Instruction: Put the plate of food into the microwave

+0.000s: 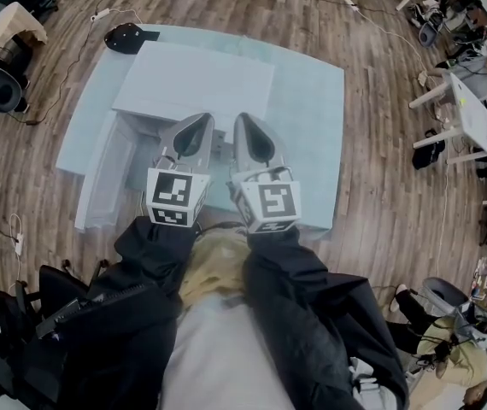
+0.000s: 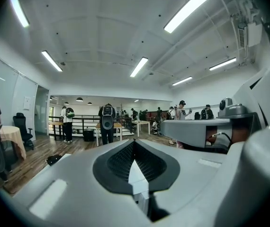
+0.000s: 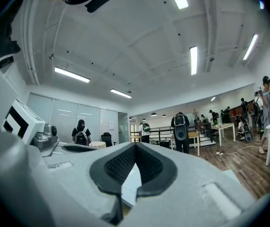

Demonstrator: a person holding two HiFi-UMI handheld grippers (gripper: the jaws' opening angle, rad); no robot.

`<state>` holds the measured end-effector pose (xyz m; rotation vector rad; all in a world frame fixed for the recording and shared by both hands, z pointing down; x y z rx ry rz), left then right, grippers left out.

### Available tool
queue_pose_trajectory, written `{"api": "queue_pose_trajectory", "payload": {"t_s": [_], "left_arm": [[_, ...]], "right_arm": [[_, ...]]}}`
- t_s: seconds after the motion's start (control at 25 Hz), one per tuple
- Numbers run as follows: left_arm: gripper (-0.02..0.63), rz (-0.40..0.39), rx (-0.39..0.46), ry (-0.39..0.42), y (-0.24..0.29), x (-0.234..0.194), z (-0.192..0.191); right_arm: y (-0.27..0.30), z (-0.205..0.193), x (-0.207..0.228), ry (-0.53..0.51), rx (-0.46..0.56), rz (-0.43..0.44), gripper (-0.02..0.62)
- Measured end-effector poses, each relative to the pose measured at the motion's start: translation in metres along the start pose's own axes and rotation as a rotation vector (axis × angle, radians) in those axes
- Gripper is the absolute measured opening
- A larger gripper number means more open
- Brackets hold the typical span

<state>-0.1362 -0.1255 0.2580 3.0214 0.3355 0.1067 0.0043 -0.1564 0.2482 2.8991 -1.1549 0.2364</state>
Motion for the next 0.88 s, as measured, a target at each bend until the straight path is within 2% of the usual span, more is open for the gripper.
{"api": "queue_pose_trajectory", "payload": {"t_s": [0.88], "left_arm": [[-0.004, -0.009, -0.019, -0.012, -0.007, 0.0, -0.008]], "right_arm": [[-0.003, -0.008, -0.01, -0.028, -0.033, -0.015, -0.008]]}}
Point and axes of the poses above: the fingertips, and each gripper's own axes: y forward along the fingers, x to its right, z out of its top, the point moved 10 cm from there along -y, backward along the fingers, and after that the axes turned 4 degrees about y, right-handed, at the moved point
